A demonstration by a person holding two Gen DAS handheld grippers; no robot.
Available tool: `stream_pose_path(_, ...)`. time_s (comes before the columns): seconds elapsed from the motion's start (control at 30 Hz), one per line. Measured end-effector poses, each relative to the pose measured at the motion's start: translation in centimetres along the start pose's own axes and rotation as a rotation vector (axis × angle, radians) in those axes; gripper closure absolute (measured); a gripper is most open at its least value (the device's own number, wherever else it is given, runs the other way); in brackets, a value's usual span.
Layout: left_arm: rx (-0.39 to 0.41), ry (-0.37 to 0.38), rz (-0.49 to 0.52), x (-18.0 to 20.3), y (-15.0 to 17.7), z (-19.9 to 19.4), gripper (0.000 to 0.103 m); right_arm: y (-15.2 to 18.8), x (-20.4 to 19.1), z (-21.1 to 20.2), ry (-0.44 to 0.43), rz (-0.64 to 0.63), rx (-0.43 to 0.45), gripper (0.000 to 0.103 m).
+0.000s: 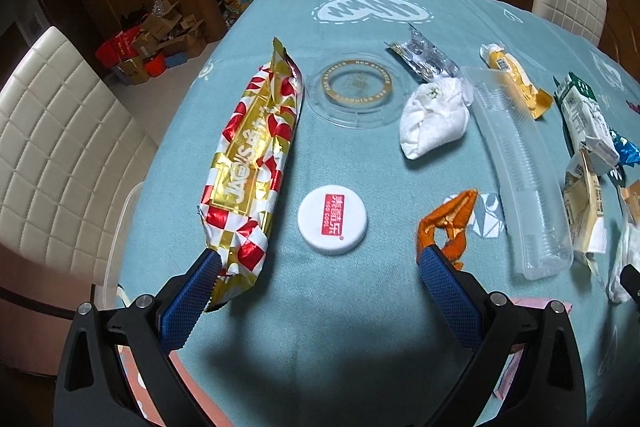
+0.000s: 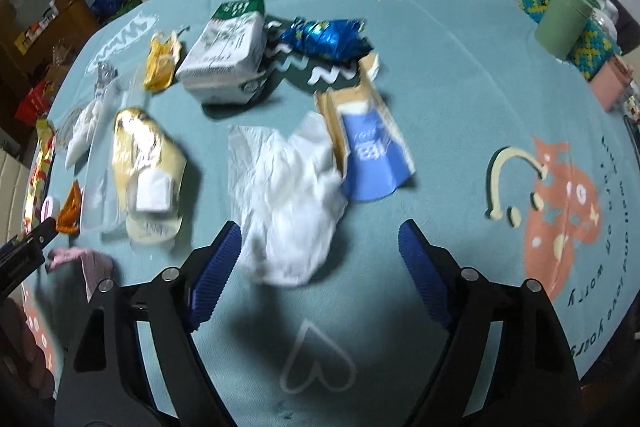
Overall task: Collect trash
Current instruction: 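Grasp the crumpled white tissue with the right gripper while the left grasps the pink paper strip, then carry the pink strip with the left gripper and drop it into the clear bin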
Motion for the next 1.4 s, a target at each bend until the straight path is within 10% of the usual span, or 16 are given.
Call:
stream_pose_path(0.2,0.001,0.010,0.002,-0.3,0.3,-0.5,0.006,0.3,-0.2,0.4,-0.067,0.019,-0.008,0.078)
stream_pose_path(0.67,0.090,0.208,0.059,3.5,1.2,-5.2,0.006,0.3,-1.4,-3.0,-0.091,-0.064,0.085,0.079)
stream_pose_path(1.07,0.116,0.229,0.343,10.8,3.3,-6.1,0.007,1.5,0.3,-4.5,-0.114,-0.073,0.112,0.079)
stream_pose_path(1.13,0.082,0.239,0.352,11.2,3.9,-5.2,0.015,1.7,0.3,-4.5,-0.117,-0.084,0.111,0.079)
stream_pose_path(1.27,0.045,0.271,0.339,11.3,4.2,-4.6,0.084,1.7,0.3,-4.6,-0.128,-0.098,0.113,0.079)
stream_pose_path(1.4,0.050,0.280,0.307,10.2,4.2,-5.6,0.092,1.5,-0.4,-5.0,-0.154,-0.120,0.123,0.079)
Point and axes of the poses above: each gripper's, at about its wrist camera, not at the fingertips, and z roughly the way its jaws point, x to its right, y to its underside, the point moved 1 cm from there along z, roughly the way its jaws point, and after that the axes turned 8 degrees about x, right-handed, at the moved point
